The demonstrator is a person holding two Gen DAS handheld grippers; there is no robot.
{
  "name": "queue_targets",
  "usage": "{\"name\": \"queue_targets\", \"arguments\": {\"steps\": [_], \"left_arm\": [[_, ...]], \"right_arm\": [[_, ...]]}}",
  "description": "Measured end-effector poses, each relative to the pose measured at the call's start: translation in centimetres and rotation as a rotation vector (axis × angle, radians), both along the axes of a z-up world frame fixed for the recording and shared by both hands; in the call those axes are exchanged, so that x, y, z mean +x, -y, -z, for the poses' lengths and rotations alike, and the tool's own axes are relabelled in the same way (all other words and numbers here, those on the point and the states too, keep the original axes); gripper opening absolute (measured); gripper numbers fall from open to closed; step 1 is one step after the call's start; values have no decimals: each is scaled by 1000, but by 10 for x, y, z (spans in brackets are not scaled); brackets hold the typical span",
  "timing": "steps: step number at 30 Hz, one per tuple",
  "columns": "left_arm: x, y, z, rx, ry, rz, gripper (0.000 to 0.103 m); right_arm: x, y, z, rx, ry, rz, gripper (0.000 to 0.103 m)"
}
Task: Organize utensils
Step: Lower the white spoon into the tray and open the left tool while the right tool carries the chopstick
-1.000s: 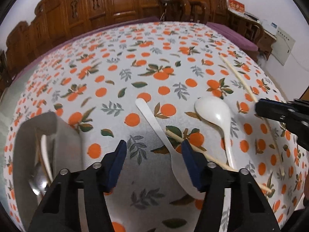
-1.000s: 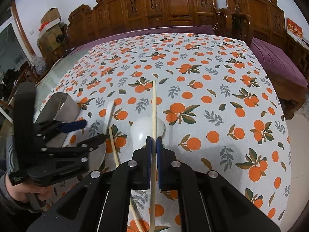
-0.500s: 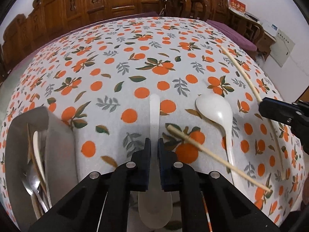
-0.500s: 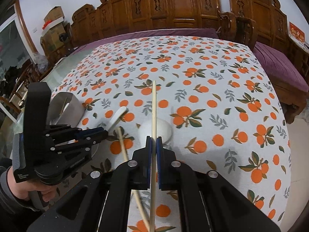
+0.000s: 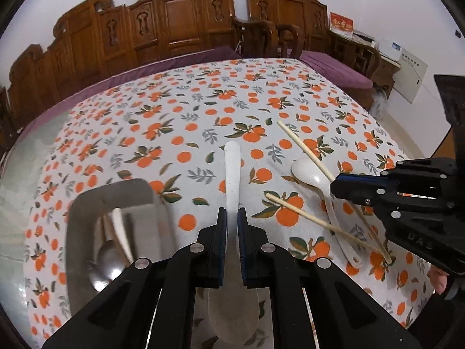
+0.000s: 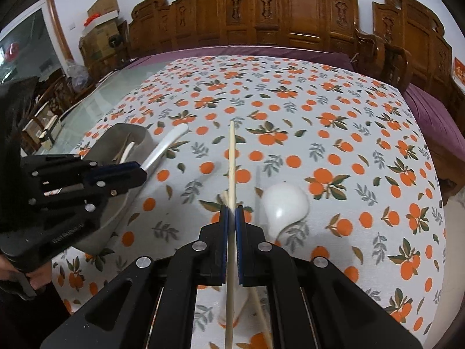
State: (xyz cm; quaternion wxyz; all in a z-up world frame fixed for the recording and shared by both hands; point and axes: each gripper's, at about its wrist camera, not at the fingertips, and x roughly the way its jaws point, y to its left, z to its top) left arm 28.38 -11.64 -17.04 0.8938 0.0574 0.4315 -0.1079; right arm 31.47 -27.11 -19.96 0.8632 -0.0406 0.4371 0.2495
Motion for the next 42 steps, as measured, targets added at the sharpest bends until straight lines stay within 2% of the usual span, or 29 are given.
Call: {"name": "queue_targets", "arguments": {"steps": [11, 18, 25, 30, 33, 42], "left_arm": [[-23, -48, -23, -28, 29, -36, 7], [-29, -82, -26, -43, 27, -60, 7], [-22, -107, -7, -40, 0, -102, 7], [-20, -121, 13, -86, -49, -137, 7], [-19, -120, 20, -58, -58, -138, 7], [-17, -120, 31, -45, -86, -143, 7]], "right_arm": [[-24, -38, -2, -18, 9, -53, 6], [-29, -53, -1, -22, 13, -79, 6], [-28, -57, 4, -32, 5, -82, 6], [-28, -59, 5, -37, 3, -85, 6], [-29, -61, 6, -39, 4, -91, 6], [-37, -66, 2, -25, 12, -121, 6]]}}
